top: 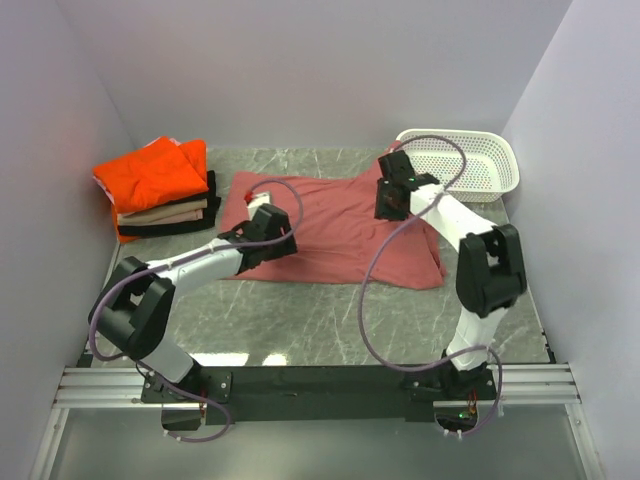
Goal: Fold and stack the t-shirts
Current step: Fold the tshirt
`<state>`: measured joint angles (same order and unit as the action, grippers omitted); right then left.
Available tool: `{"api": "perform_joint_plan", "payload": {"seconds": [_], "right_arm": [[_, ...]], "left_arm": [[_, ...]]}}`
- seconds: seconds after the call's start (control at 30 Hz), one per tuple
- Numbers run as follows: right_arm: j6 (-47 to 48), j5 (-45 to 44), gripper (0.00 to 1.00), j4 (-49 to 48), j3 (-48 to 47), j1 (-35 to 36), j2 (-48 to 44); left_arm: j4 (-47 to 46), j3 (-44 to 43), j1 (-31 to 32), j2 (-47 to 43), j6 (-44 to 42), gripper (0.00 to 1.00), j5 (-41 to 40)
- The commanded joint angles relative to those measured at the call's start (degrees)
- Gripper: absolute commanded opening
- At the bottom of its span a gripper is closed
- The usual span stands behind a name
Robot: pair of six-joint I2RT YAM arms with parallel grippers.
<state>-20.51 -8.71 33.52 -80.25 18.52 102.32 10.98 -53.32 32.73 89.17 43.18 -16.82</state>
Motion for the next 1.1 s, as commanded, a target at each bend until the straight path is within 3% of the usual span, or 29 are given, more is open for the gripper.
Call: {"api": "perform_joint_plan", "payload": {"seconds": [0.0, 0.4, 0.87, 0.93, 1.03, 1.07], "right_arm": [[-0.14, 4.49, 0.39, -0.38, -4.46, 0.72, 5.15], [0.30, 6.60, 0.39, -1.00, -8.26, 3.36, 14.31], [1.70, 3.79, 0.40, 0.85, -11.77, 4.41, 20.19], [1.71, 3.00, 0.37, 1.72, -12.21, 4.33, 20.46], [1.53, 1.42, 0.27, 1.90, -11.60, 4.33, 19.67], [1.44, 1.15, 0.18, 2.08, -11.51, 4.41, 19.06]], "left_arm": [[-6.58, 0.33, 4.08, -1.19, 3.23, 0.73, 1.96], [-12.92, -2.84, 13.67, 7.95, 4.28, 0.73, 3.37], [-14.06, 3.22, 16.31, 9.27, 7.44, 0.73, 3.20], [-14.23, 3.92, 16.49, 9.10, 7.97, 0.73, 3.11], [-14.24, 5.42, 16.58, 8.57, 8.59, 0.73, 2.85], [-14.15, 6.03, 16.58, 8.48, 8.59, 0.73, 2.76]]}}
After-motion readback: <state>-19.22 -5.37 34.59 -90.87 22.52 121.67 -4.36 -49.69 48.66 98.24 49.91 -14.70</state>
